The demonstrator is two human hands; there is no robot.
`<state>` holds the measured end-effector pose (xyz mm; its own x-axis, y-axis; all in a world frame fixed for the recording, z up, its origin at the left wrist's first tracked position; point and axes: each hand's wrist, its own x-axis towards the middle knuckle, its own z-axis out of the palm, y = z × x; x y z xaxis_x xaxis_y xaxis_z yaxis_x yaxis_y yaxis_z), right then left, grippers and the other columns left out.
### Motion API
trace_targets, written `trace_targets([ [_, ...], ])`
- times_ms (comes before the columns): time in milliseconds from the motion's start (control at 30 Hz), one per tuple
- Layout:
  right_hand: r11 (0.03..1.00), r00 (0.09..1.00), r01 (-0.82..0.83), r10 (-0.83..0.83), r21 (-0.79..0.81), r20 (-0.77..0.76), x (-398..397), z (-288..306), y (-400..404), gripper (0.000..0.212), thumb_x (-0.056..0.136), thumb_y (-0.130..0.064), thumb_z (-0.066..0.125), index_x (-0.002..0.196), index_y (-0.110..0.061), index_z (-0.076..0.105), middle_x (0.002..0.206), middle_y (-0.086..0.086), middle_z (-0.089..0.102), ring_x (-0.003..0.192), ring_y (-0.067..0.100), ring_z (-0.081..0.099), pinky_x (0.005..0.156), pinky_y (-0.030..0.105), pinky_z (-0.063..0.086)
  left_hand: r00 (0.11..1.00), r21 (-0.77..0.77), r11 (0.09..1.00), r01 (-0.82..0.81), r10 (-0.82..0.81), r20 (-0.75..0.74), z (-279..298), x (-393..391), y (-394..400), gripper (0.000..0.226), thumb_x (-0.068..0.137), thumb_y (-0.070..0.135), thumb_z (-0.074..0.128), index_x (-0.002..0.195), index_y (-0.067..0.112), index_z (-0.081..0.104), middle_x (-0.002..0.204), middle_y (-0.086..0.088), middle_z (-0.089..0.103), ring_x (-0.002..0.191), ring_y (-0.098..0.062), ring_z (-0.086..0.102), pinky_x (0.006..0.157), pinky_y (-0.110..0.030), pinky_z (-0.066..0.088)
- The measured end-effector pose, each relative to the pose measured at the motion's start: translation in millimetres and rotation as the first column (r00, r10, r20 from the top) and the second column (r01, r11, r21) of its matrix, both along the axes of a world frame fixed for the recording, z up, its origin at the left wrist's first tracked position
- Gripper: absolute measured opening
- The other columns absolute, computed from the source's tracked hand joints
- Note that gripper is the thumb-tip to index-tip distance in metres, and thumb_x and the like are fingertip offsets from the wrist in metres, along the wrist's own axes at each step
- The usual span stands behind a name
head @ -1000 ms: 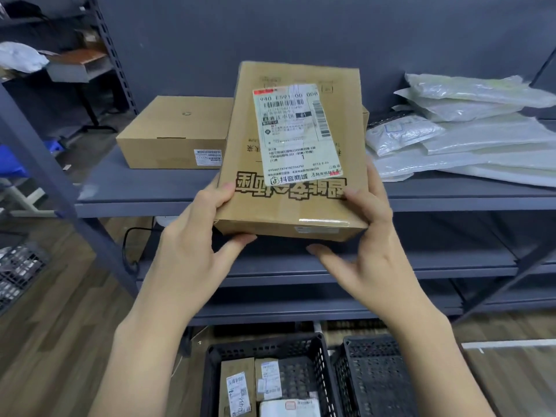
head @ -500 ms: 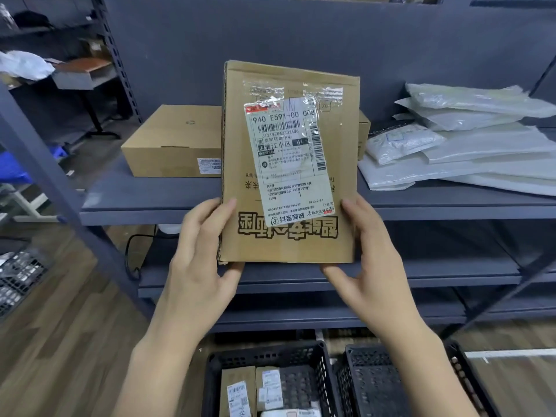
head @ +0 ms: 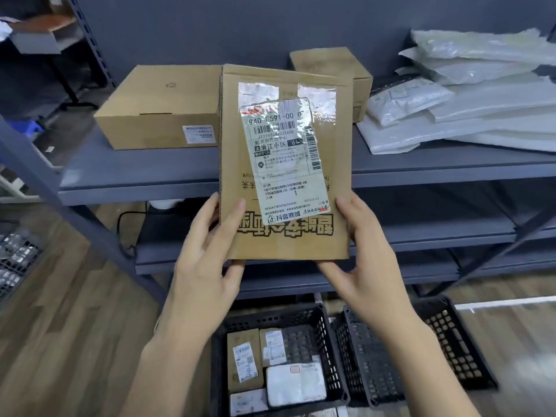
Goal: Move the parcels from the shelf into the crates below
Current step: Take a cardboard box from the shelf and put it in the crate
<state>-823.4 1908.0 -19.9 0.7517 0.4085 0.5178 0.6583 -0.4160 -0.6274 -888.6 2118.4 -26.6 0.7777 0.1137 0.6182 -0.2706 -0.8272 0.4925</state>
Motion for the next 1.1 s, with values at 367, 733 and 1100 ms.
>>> trace_targets([
  [367, 0.996, 0.954, -0.008, -0.020, -0.093, -0.298, -40.8, -118.7, -4.6, 0.076, 0.082, -0.006, 0.069, 0.143, -0.018, 0.026, 0.154, -0.003, 0.023, 0.142, 0.001, 0.020, 0.106, 0.005, 0.021, 0.934, 0.023, 1.000, -0.011, 0.019, -0.356, -121.7, -37.1, -8.8, 0.094, 0.062, -0.012, 0.077, 0.138, 0.026, 0.036, 0.142, -0.010, 0.039, 0.114, -0.022, 0.054, 0.080, -0.031, 0.056],
  [733, 0.864, 0.763, -0.271, -0.076, -0.424, -0.642, -64.6, -303.5, -4.4, 0.074, 0.085, -0.025, 0.067, 0.146, -0.012, 0.028, 0.153, 0.009, 0.027, 0.141, 0.022, 0.027, 0.108, 0.033, 0.035, 0.692, 0.069, 0.988, -0.137, 0.145, -0.707, -302.0, -99.6, -20.8, 0.083, 0.070, 0.008, 0.080, 0.139, 0.019, 0.036, 0.135, -0.019, 0.051, 0.096, -0.039, 0.066, 0.066, -0.046, 0.056],
  [1100, 0.737, 0.618, -0.472, -0.115, -0.485, -0.777, -72.9, -500.7, 6.0, 0.071, 0.087, -0.029, 0.066, 0.145, -0.013, 0.027, 0.146, 0.003, 0.034, 0.123, 0.024, 0.048, 0.099, 0.030, 0.040, 0.467, 0.037, 0.977, -0.212, 0.135, -0.874, -521.9, -127.5, -28.9, 0.083, 0.073, 0.010, 0.077, 0.143, 0.017, 0.034, 0.137, -0.018, 0.049, 0.114, -0.037, 0.057, 0.087, -0.050, 0.052],
])
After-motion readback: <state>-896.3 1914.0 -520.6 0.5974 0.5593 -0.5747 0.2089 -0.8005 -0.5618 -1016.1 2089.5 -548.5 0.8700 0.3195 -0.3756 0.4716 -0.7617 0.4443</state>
